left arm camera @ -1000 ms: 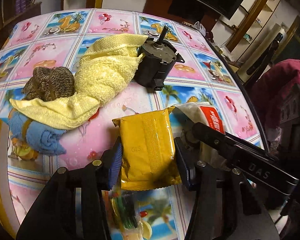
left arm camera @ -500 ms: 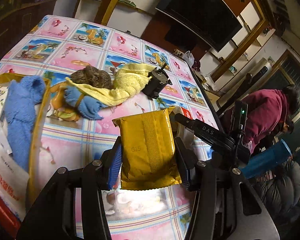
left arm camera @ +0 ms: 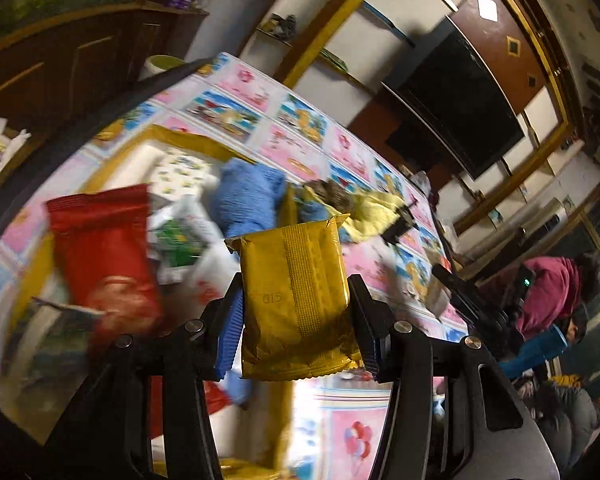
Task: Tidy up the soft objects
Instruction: 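Carry the yellow packet to the box with the left gripper while the right gripper carries the wet wipes there, then release the yellow packet into the box with the left gripper while the right gripper releases the wet wipes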
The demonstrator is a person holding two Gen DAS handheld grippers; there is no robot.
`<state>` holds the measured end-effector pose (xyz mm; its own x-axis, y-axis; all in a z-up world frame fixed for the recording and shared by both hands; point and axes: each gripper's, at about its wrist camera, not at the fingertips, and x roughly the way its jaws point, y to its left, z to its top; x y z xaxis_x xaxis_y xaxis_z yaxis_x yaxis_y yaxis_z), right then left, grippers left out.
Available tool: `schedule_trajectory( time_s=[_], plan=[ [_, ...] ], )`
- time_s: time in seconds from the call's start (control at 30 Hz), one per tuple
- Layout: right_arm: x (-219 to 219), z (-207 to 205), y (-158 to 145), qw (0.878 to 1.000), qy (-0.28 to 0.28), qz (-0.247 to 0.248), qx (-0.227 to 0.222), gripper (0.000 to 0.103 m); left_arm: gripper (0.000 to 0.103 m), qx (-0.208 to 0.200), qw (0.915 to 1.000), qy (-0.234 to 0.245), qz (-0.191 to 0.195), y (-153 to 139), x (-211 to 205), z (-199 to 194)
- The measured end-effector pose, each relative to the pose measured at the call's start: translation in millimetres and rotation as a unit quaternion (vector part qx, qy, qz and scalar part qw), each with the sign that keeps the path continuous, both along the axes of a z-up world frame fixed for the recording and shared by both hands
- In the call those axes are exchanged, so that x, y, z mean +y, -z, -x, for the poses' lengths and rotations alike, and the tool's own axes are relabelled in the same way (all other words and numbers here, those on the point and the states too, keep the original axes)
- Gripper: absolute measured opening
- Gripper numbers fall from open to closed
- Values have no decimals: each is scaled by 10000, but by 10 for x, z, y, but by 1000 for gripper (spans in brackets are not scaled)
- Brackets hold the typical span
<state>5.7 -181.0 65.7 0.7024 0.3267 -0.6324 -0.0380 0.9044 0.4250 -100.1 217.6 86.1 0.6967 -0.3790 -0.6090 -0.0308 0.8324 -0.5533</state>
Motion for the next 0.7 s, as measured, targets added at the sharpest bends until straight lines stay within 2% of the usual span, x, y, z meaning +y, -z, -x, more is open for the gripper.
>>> schedule_trajectory(
  time_s=[0.2,0.33,0.47,0.7],
  plan=[
    [585,177,-155,9967,-808,-121,-11,47,49,25,9990,-433,116,76,421,173],
    [1059,250,-270,9902,-1391,-108,30,47,49,39,9988,-478,104,99,530,211],
    [1500,317,-337,9828,-1846,-10,60,47,49,93,9990,-432,-102,87,589,127],
    [2105,296,-261,9707,-2385,63,297,47,49,240,9976,-293,-580,54,681,-311]
  ],
)
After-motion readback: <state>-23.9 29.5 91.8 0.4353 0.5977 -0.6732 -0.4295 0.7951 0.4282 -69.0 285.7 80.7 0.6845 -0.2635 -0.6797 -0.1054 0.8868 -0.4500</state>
